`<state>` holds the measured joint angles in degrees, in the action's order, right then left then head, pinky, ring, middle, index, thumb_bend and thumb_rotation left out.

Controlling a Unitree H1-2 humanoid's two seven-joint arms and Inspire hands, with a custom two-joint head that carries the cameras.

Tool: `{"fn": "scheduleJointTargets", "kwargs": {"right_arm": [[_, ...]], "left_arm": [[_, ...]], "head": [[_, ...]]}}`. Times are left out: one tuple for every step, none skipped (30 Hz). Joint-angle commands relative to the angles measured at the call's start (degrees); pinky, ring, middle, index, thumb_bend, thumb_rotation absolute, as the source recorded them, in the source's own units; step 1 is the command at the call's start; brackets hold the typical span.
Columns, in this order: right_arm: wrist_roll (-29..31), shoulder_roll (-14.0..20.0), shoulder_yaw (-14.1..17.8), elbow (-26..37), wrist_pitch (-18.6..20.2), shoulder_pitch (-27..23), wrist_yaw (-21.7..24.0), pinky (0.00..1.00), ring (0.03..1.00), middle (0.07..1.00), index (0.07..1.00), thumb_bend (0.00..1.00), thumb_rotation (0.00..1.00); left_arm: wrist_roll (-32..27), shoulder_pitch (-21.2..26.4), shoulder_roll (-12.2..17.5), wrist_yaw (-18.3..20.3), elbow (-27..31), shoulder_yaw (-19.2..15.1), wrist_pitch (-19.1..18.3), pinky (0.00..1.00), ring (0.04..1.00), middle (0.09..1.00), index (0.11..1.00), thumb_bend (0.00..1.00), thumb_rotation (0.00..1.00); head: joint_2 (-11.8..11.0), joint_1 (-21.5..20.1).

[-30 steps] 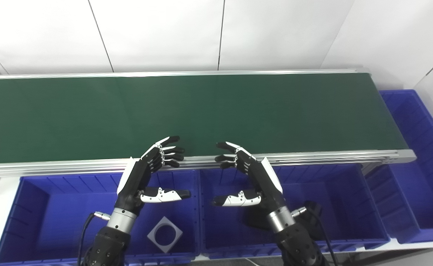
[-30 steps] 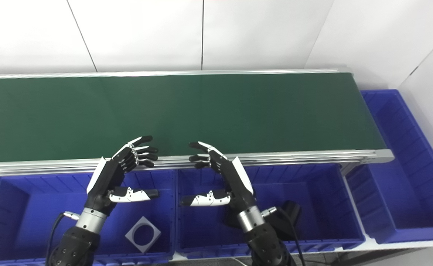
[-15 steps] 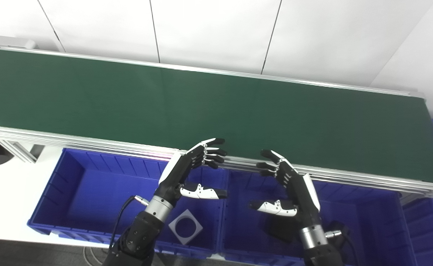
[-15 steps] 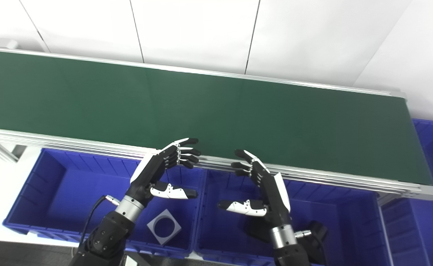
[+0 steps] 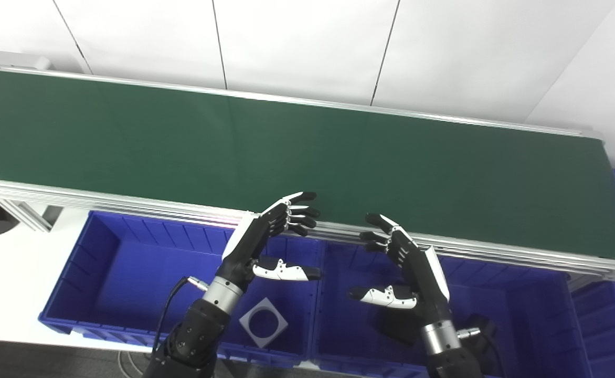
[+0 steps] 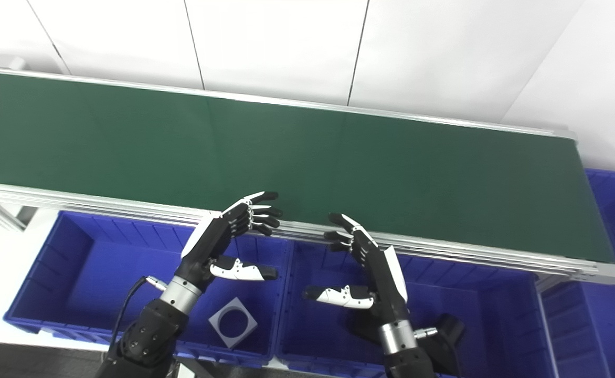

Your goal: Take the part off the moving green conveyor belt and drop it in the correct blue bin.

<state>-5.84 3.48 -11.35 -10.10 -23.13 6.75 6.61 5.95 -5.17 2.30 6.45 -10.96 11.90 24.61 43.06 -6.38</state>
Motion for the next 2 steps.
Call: {"fn": "scheduleJointTargets", "kwargs": {"right_arm": [[-0.4, -1.4, -0.2, 0.7, -2.5, -0.8, -0.7, 0.68, 0.749, 0.859, 0.822, 1.00, 0.30], [-0.9, -1.9, -0.4, 0.3, -2.6, -1.0, -1.1, 0.67, 0.746, 0.860, 0.818, 1.00, 0.30]], "left_arm": [[-0.5, 0.5, 0.8, -0.1, 2.2, -0.2, 2.2, 0.59, 0.661, 0.724, 0.821, 0.99, 0.31], [-0.6, 0.5, 1.3, 0.0, 2.5, -0.4, 2.3, 0.59, 0.657, 0.720, 0.817, 0.98, 0.30]], "head": [[0.0, -0.7], [-0.2, -4.5]]}}
